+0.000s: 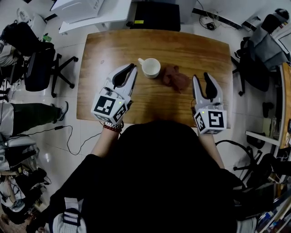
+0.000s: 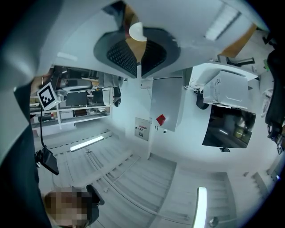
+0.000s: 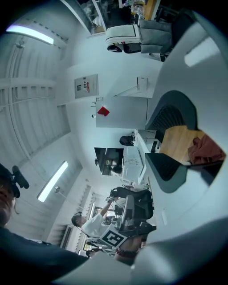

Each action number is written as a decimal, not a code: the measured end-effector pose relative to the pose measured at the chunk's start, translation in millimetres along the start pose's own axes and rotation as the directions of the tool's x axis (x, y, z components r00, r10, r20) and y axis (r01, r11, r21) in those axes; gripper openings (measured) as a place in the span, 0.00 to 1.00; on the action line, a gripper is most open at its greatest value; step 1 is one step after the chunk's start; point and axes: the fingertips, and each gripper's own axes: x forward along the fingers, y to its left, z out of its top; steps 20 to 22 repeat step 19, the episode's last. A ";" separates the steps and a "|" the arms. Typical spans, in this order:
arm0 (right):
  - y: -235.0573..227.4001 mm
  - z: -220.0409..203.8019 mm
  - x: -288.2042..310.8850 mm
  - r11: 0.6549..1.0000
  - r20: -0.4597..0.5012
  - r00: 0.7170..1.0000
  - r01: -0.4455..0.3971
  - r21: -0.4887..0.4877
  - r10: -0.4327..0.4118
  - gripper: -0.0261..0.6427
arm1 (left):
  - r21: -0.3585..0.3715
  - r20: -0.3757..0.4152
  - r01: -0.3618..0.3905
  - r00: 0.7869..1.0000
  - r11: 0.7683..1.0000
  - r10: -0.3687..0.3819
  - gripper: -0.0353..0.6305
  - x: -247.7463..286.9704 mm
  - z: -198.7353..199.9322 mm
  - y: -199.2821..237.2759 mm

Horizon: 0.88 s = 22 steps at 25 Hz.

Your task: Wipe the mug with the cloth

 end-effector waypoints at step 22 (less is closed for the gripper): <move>18.1 4.0 3.7 0.998 0.022 0.999 -0.041 -0.053 0.043 0.24 | -0.040 0.006 -0.019 1.000 0.999 0.020 0.09 -20.8 1.9 7.8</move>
